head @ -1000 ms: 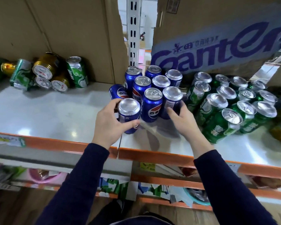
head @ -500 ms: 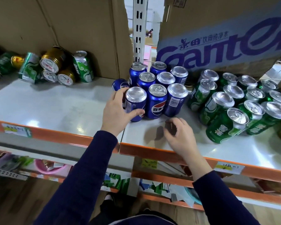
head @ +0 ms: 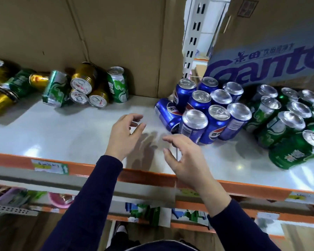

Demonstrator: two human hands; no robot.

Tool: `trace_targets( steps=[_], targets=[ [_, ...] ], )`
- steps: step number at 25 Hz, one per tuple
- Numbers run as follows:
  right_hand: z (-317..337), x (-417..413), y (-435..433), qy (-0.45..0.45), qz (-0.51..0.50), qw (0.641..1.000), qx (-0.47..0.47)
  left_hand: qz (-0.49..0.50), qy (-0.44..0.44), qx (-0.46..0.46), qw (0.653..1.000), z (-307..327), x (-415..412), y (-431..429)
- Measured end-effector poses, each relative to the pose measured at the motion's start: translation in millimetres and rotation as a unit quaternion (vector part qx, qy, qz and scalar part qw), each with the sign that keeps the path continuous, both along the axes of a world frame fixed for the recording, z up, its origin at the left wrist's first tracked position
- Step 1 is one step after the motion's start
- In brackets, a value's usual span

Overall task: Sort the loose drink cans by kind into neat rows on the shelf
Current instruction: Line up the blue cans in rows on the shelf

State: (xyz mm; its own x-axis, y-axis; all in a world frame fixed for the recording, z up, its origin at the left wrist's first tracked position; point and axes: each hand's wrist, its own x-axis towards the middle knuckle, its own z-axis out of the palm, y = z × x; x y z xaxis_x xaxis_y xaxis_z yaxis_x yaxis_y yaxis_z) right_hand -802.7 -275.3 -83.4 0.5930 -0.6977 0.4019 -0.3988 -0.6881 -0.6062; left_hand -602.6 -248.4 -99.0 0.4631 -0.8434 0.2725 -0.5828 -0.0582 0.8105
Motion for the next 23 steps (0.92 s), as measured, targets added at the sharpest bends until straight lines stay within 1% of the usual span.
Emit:
trace_targets(
  steps=[3,5,7,10,13,14,15,16,17,19,20,21,23],
  targets=[
    [7,55,-5,0.087,-0.028,0.994,-0.058,0.001,-0.004,0.006,1.0,3,43,0],
    [10,88,-27,0.164,-0.085,0.98,-0.078,-0.012,-0.013,-0.006,1.0,6,69,1],
    [11,109,-50,0.246,-0.18,0.95,-0.075,-0.025,-0.015,-0.016,0.999,8,88,3],
    [5,125,-68,0.322,-0.305,0.894,-0.064,-0.028,-0.017,-0.023,0.999,15,108,1],
    [-1,136,-73,0.378,-0.346,0.855,-0.076,-0.034,-0.044,-0.026,0.998,24,124,-14],
    [0,136,-75,0.39,-0.346,0.849,-0.08,-0.035,-0.059,-0.025,0.997,27,128,-22],
    [2,135,-78,0.393,-0.34,0.851,-0.078,-0.036,-0.067,-0.023,0.997,30,132,-31],
    [4,133,-80,0.375,-0.33,0.863,-0.068,-0.035,-0.064,-0.018,0.997,32,134,-40],
    [8,129,-81,0.328,-0.32,0.888,-0.043,-0.032,-0.049,-0.007,0.998,35,136,-50],
    [14,121,-78,0.165,-0.288,0.943,0.033,-0.023,-0.015,0.023,0.999,38,136,-68],
    [17,118,-74,0.093,-0.27,0.957,0.059,-0.023,-0.009,0.036,0.999,39,136,-75],
    [18,116,-69,0.051,-0.26,0.962,0.07,-0.026,-0.01,0.043,0.999,39,135,-82],
    [19,115,-60,0.023,-0.253,0.965,0.071,-0.024,-0.026,0.049,0.998,40,134,-93]
  ],
)
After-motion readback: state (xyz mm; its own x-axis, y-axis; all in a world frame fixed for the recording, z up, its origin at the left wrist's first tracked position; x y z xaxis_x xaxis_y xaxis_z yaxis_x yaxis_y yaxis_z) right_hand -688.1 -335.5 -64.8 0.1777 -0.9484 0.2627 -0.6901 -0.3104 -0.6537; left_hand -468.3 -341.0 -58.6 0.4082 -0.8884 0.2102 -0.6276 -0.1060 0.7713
